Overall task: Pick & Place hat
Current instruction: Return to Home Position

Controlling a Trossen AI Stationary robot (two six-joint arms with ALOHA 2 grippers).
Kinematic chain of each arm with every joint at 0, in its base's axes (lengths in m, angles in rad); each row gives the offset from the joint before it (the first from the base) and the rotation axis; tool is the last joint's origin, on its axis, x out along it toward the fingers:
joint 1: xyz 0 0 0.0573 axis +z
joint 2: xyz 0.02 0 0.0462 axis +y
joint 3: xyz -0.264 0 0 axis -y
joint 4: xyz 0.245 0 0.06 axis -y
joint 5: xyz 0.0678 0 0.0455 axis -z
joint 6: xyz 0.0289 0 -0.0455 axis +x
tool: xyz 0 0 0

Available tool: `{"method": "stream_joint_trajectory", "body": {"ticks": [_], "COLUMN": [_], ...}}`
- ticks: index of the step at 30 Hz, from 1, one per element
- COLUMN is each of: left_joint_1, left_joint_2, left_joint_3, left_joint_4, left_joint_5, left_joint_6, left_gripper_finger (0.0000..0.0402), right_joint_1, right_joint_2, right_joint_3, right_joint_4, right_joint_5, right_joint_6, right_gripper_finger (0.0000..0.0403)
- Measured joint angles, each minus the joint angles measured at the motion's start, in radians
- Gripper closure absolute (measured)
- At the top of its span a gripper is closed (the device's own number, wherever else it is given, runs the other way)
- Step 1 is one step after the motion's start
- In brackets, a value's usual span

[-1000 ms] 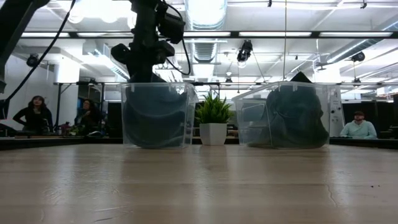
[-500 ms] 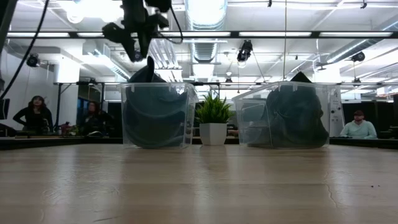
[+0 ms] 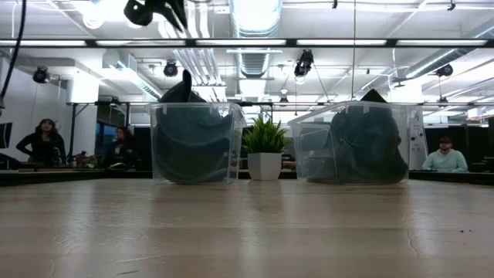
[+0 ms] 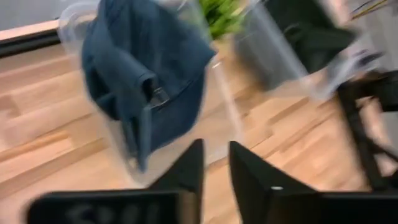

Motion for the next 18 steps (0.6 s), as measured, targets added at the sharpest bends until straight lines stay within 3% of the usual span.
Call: {"method": "stream_joint_trajectory", "body": {"ticks": [2, 4, 8, 18], "left_joint_1": [-0.005, -0.019, -0.063, -0.244], "left_joint_2": [-0.027, -0.053, -0.106, -0.198], "left_joint_3": [0.000, 0.000, 0.000, -0.004], "left_joint_4": [0.043, 0.100, 0.208, 0.387], "left_joint_5": [0.004, 0.003, 0.006, -0.087], "left_joint_6": [-0.021, -0.021, 0.043, 0.203], "left_gripper_finger": [0.0375, 0.0392, 0.0400, 0.0401], "right_joint_1": [-0.012, -0.025, -0.067, -0.100], "right_joint_2": [-0.002, -0.005, -0.007, -0.037], "right_joint_3": [0.000, 0.000, 0.000, -0.015], "right_joint_4": [-0.001, 0.000, 0.000, 0.001], "right_joint_5": [-0.043, -0.086, -0.199, -0.331], "right_joint_6": [0.000, -0.001, 0.016, -0.025], "right_gripper_finger": [0.0353, 0.0382, 0.0393, 0.0395]}}
